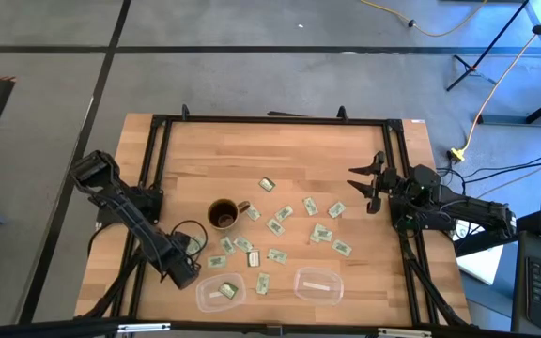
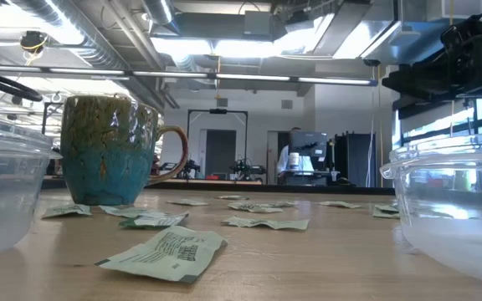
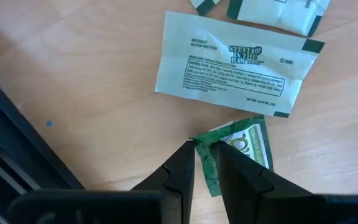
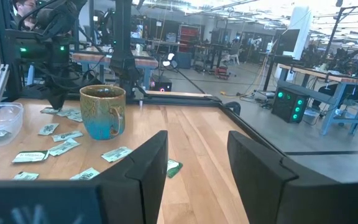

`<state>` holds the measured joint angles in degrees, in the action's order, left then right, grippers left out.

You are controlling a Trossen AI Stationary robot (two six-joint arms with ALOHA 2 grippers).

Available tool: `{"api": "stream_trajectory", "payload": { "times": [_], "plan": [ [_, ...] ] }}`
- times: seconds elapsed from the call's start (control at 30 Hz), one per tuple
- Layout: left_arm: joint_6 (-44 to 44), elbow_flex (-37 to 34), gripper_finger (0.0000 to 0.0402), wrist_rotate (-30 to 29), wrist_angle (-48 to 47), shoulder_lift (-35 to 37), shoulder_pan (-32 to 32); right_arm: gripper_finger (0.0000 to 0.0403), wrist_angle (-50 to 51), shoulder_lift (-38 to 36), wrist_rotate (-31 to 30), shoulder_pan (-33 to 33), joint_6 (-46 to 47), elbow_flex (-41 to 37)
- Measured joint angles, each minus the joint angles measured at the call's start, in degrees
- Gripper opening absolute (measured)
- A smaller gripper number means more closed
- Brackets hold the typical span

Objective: Pick and place items into bin
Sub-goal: Put the green stevia packet into the left transparent bin

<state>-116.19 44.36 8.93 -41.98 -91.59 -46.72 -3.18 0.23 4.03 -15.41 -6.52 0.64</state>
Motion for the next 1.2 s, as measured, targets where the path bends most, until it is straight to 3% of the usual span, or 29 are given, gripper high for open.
{"api": "stream_trajectory", "payload": {
  "times": [0.3, 0.5, 0.67, 1.2],
  "plan": [
    [0.0, 0.0, 0.0065, -1.2, 0.7, 0.0, 0.0, 0.0171, 0.0, 0.0, 0.0, 0.0, 0.0, 0.0],
    [1.3, 0.0, 0.0065, -7.9, 5.5, -0.1, 0.3, 0.0171, 0.0, 0.0, 0.0, 0.0, 0.0, 0.0],
    [0.6, -0.7, 0.0065, -5.0, 5.6, 0.0, 1.6, 0.0171, 0.1, 0.0, 0.0, 0.0, 0.0, 0.0],
    [-2.6, -1.4, 0.0059, -4.0, 6.2, 0.2, 2.7, 0.0171, 0.5, 0.0, 0.0, 0.0, 0.0, 0.0]
  ]
}}
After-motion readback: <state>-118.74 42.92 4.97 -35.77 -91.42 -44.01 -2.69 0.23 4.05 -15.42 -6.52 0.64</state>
